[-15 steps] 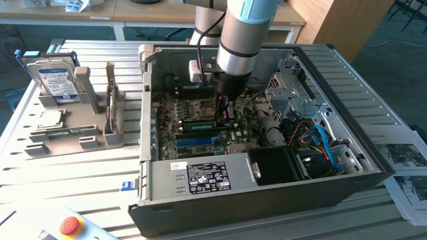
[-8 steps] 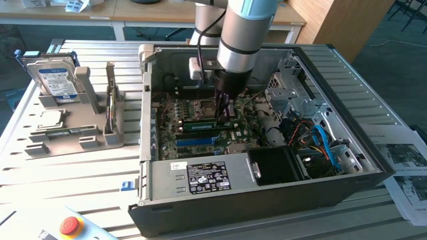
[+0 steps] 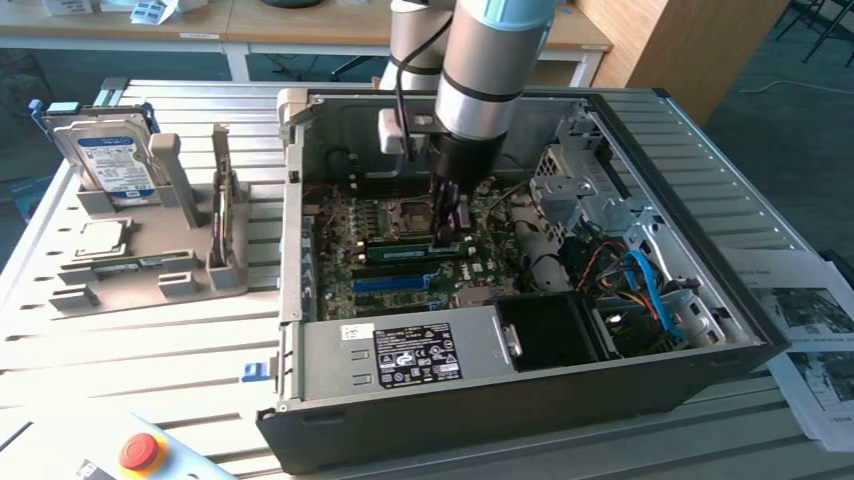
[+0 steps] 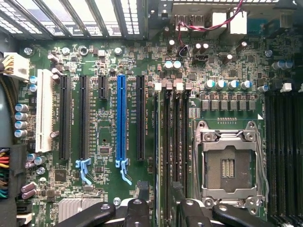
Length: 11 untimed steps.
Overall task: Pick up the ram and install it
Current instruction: 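Insert the ram into the slot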
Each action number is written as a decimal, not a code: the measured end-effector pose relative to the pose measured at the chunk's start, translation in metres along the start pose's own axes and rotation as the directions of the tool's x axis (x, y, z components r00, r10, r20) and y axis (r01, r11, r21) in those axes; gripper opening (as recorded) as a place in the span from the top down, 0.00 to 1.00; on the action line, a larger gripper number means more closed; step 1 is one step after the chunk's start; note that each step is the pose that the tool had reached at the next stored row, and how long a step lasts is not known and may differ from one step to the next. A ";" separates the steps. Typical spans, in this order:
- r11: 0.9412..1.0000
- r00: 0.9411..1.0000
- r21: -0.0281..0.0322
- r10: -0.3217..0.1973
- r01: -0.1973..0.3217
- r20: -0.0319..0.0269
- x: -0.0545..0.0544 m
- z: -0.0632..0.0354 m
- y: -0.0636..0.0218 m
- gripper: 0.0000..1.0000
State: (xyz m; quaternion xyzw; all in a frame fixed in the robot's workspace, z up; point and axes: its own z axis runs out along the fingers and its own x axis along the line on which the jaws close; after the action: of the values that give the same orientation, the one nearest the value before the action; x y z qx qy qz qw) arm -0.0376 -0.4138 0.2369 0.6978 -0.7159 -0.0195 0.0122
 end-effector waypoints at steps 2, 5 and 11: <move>1.000 1.000 0.000 0.000 0.000 0.000 0.000 -0.0014 0.0001 0.69; 1.000 1.000 0.000 0.000 0.000 0.000 0.000 -0.0040 0.0002 0.69; 1.000 1.000 0.000 0.000 0.000 0.000 0.000 -0.0110 0.0005 0.69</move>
State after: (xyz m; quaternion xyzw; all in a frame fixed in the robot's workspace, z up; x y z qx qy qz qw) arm -0.0376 -0.4138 0.2480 0.6978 -0.7159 -0.0195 0.0122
